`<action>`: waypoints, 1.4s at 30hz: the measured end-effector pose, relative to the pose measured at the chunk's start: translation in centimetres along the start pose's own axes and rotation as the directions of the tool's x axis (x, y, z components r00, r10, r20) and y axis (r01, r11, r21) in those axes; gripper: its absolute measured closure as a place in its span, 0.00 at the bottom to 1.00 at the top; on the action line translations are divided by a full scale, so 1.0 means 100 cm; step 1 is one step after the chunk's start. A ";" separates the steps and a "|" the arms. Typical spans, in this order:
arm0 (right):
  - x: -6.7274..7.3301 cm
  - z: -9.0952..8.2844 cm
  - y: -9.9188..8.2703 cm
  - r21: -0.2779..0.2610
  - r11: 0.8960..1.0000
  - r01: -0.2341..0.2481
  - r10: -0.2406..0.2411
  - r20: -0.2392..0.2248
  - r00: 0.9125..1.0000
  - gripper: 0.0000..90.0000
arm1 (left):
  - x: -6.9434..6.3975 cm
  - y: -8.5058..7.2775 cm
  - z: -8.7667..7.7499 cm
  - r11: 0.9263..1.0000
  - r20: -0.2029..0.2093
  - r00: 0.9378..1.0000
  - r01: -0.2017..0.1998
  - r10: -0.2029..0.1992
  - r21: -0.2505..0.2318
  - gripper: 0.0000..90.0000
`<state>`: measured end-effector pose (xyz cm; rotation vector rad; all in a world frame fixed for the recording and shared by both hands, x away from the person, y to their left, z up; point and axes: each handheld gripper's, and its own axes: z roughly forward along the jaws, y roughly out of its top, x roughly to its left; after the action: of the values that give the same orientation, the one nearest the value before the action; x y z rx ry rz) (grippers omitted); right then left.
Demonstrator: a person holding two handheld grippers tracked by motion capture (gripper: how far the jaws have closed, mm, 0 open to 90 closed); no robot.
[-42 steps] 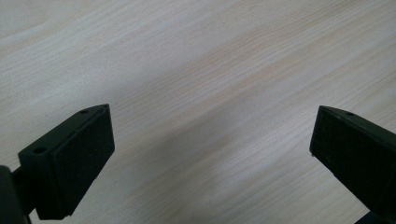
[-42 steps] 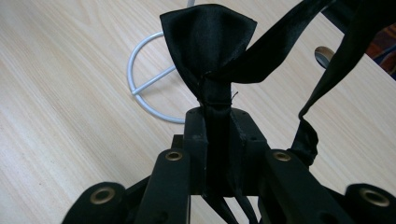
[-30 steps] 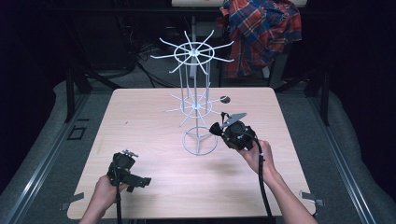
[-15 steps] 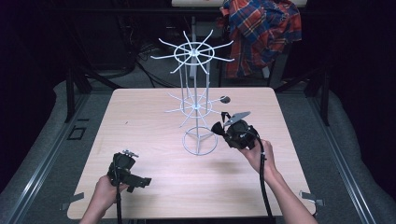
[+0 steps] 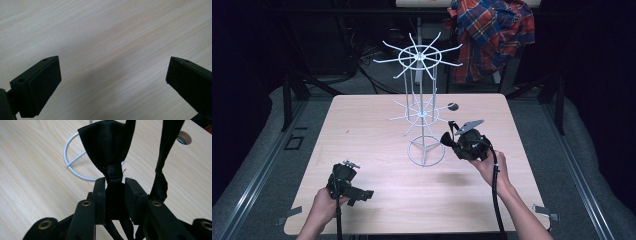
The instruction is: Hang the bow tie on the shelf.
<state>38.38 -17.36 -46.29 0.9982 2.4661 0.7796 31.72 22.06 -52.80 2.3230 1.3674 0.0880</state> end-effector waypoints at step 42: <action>0.012 -0.067 -0.021 0.097 0.995 0.034 -0.024 -0.102 0.995 0.22 | -0.003 0.000 0.001 1.000 -0.002 1.000 -0.001 0.001 0.011 0.00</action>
<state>33.00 -20.14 -42.46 0.9768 2.6220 0.7206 31.59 21.79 -52.81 2.3332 1.3718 0.0835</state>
